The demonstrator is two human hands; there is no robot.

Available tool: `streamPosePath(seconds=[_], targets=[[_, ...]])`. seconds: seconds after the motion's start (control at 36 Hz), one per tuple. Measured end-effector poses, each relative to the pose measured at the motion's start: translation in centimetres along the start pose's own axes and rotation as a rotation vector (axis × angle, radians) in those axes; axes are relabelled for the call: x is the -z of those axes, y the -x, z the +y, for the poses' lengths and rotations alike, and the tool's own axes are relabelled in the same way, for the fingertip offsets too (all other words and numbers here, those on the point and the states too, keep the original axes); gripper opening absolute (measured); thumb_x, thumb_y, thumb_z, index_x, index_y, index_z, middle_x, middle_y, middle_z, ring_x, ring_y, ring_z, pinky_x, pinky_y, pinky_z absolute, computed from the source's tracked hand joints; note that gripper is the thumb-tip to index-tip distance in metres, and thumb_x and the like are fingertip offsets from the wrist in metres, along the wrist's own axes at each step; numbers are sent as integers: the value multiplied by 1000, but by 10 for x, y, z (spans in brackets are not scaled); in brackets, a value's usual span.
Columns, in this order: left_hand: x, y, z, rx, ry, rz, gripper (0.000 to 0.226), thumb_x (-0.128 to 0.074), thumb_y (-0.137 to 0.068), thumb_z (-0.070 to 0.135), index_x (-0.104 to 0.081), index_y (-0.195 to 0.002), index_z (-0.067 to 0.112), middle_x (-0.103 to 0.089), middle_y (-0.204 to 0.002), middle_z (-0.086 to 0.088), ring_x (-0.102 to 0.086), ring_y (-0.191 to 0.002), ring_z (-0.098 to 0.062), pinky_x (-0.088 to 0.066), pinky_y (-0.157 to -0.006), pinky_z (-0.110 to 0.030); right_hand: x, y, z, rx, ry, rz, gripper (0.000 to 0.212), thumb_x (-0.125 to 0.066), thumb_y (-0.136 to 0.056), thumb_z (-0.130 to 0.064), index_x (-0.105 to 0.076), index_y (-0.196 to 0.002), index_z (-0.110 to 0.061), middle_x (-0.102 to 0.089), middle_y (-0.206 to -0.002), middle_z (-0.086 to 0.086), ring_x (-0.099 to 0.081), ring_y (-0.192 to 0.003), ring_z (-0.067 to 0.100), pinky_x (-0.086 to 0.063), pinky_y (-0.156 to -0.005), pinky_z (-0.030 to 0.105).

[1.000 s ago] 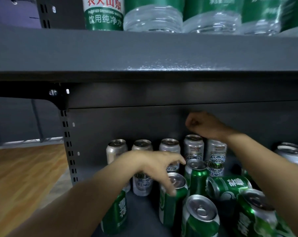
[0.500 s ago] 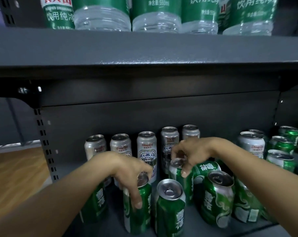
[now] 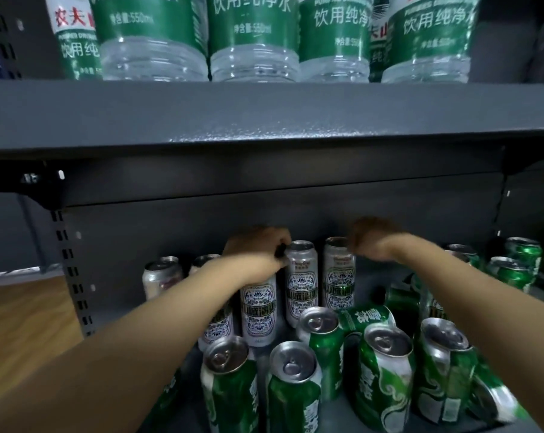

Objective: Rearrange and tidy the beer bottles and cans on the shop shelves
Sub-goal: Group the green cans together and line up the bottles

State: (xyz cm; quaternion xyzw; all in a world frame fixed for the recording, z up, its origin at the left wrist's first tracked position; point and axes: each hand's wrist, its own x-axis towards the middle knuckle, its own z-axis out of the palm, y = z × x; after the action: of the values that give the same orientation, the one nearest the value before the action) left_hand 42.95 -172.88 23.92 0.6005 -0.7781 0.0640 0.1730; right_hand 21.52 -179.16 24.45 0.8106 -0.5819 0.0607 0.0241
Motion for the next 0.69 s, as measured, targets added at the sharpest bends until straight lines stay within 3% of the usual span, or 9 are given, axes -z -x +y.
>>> streamPosePath(seconds=[0.08, 0.14, 0.19, 0.25, 0.31, 0.39, 0.58, 0.64, 0.69], targets=[[-16, -25, 5, -38, -73, 11, 54, -62, -90, 27, -41, -140, 31, -41, -142, 1, -42, -130, -24, -40, -102, -37, -18, 6, -9, 101, 12, -360, 3, -64, -89, -18, -64, -91, -21, -59, -92, -3, -54, -82, 14, -41, -66, 23], [-27, -41, 2, -45, -98, -38, 68, -64, -89, 29, -29, -147, 31, -34, -148, 0, -36, -135, -26, -36, -107, -41, -35, 9, -16, 140, -17, -524, 45, -71, -85, -22, -59, -128, -16, -61, -121, -1, -56, -109, 17, -48, -89, 26], [-37, -54, 0, -41, -96, -103, 76, -66, -87, 31, -24, -150, 32, -31, -149, -1, -33, -136, -28, -34, -109, -44, -50, 7, -19, 136, -19, -586, 73, -74, -82, -28, -39, -146, -16, -47, -144, 1, -48, -127, 22, -40, -105, 33], [-44, -62, -2, -43, -79, -184, 80, -70, -85, 32, -24, -150, 28, -32, -148, -2, -34, -136, -27, -34, -109, -45, -59, 3, -19, 157, 9, -609, 78, -73, -83, -32, -33, -149, -18, -41, -150, -1, -43, -133, 22, -37, -109, 31], [-50, -67, -3, -51, -75, -228, 81, -72, -82, 34, -28, -149, 25, -36, -143, -3, -38, -132, -28, -35, -108, -44, -64, 2, -18, 183, 58, -601, 69, -71, -85, -31, -40, -145, -19, -45, -146, -1, -46, -130, 22, -39, -107, 32], [-52, -68, -2, -64, -79, -223, 79, -71, -83, 35, -28, -149, 25, -36, -138, -4, -41, -127, -28, -38, -105, -42, -73, 1, -15, 219, 114, -539, 48, -69, -85, -18, -56, -131, -19, -57, -132, 5, -57, -115, 26, -49, -97, 37], [-50, -74, 5, -64, -50, -190, 68, -73, -79, 32, -42, -140, 30, -39, -132, -4, -46, -121, -29, -42, -98, -36, -63, 14, 3, 236, 151, -652, 45, -61, -90, -14, -54, -134, -21, -55, -135, 4, -54, -117, 25, -47, -94, 34], [-51, -74, 7, -57, -54, -172, 65, -73, -80, 32, -44, -137, 29, -40, -131, -4, -47, -120, -29, -42, -95, -34, -56, 16, 7, 215, 111, -621, 45, -64, -87, -9, -57, -131, -16, -59, -129, 3, -56, -112, 23, -46, -84, 29], [-51, -74, 10, -52, -55, -158, 64, -73, -80, 34, -43, -137, 28, -40, -130, -4, -48, -119, -30, -42, -93, -33, -39, 16, 12, 164, -71, -473, 39, -64, -85, -5, -60, -123, -13, -64, -108, -1, -57, -95, 18, -41, -69, 18]])
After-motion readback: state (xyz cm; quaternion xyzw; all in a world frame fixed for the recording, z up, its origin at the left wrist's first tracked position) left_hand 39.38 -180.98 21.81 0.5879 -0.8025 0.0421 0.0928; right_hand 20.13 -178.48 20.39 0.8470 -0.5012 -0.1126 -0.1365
